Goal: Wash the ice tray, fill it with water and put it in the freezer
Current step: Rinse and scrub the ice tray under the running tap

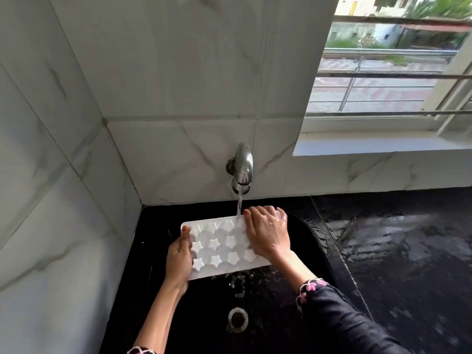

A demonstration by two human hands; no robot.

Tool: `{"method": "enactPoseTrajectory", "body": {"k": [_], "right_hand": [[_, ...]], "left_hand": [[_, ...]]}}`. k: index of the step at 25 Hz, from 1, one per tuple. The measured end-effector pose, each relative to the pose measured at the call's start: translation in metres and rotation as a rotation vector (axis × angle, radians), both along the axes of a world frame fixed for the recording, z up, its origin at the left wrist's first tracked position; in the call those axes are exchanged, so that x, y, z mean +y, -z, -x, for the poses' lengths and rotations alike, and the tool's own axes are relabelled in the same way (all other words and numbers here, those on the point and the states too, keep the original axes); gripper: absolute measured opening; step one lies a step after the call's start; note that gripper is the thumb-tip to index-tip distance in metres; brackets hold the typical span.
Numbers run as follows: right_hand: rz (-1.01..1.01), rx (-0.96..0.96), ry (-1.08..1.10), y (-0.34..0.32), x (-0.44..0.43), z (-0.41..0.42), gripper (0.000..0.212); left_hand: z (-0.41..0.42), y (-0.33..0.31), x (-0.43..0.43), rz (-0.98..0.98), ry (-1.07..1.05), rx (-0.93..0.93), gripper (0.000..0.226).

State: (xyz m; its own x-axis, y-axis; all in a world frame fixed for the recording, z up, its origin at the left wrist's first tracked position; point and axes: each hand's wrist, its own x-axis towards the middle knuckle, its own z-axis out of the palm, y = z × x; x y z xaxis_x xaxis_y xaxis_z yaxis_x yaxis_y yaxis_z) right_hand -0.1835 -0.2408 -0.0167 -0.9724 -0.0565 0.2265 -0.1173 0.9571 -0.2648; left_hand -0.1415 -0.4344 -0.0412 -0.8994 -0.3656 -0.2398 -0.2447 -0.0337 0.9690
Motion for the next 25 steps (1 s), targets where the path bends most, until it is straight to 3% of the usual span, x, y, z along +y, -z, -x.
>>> {"method": "enactPoseTrajectory", "body": {"k": [6, 9, 11, 15, 19, 22, 25], "right_hand": [[0.003, 0.006, -0.424, -0.009, -0.062, -0.006, 0.057], [-0.080, -0.060, -0.259, -0.017, -0.016, 0.011, 0.074], [-0.054, -0.117, -0.096, -0.011, 0.014, 0.010, 0.070], [0.505, -0.334, 0.004, 0.003, 0.017, -0.007, 0.039], [1.001, -0.508, -0.057, -0.009, 0.002, -0.012, 0.031], [1.115, -0.535, -0.074, -0.021, 0.006, -0.015, 0.031], [1.098, -0.544, -0.085, -0.025, 0.027, -0.022, 0.030]], "left_hand": [[0.006, -0.001, 0.019, -0.030, 0.062, 0.042, 0.037], [0.008, 0.004, -0.008, -0.048, -0.037, -0.034, 0.039], [0.009, 0.012, -0.028, -0.025, -0.078, -0.060, 0.039], [0.002, 0.046, -0.060, -0.107, -0.178, -0.168, 0.035], [-0.004, 0.073, -0.077, -0.285, -0.215, -0.263, 0.035], [0.001, 0.083, -0.069, -0.343, -0.198, -0.234, 0.046], [0.004, 0.082, -0.045, -0.359, -0.178, -0.256, 0.037]]}}
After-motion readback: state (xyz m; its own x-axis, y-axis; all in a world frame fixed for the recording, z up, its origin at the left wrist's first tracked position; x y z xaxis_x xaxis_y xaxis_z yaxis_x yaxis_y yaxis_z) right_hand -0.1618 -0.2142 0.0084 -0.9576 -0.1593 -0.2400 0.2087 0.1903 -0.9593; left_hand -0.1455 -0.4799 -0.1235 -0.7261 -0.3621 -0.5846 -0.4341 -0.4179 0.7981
